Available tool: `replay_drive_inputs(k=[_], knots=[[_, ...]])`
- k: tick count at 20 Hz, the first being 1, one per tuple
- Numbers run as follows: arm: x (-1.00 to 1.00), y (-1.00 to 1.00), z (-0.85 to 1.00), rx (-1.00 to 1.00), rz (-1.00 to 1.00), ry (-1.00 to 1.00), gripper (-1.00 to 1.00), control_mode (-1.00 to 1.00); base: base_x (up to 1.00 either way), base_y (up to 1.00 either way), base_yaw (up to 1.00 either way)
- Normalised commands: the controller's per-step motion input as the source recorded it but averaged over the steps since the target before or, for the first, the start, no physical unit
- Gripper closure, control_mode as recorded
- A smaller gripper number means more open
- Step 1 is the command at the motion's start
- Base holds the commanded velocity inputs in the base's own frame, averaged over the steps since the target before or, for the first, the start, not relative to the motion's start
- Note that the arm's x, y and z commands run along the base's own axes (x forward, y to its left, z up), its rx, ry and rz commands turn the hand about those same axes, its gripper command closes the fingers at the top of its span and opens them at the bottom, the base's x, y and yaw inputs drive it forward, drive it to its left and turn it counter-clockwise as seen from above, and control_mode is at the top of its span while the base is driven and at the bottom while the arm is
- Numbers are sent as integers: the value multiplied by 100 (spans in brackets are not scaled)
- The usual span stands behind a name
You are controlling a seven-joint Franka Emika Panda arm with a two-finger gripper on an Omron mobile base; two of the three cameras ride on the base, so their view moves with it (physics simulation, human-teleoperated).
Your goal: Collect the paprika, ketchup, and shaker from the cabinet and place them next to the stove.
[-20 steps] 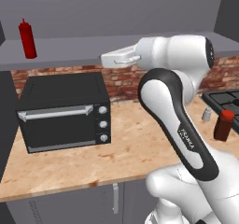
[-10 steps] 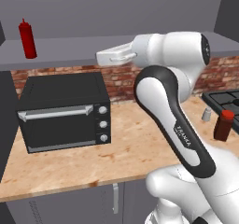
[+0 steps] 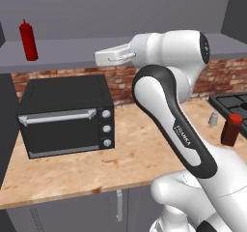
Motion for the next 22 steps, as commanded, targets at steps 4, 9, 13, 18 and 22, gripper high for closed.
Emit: replay_drive_inputs(k=[4,9,13,18,22], knots=[[0,0,0,0,0,0,-100,-100,0,0,0],[0,0,0,0,0,0,-100,-100,0,0,0],[19,0,0,0,0,0,-100,-100,0,0,0],[46,1,0,0,-1,2,-100,-100,0,0,0],[48,13,2,0,-5,5,-100,-100,0,0,0]])
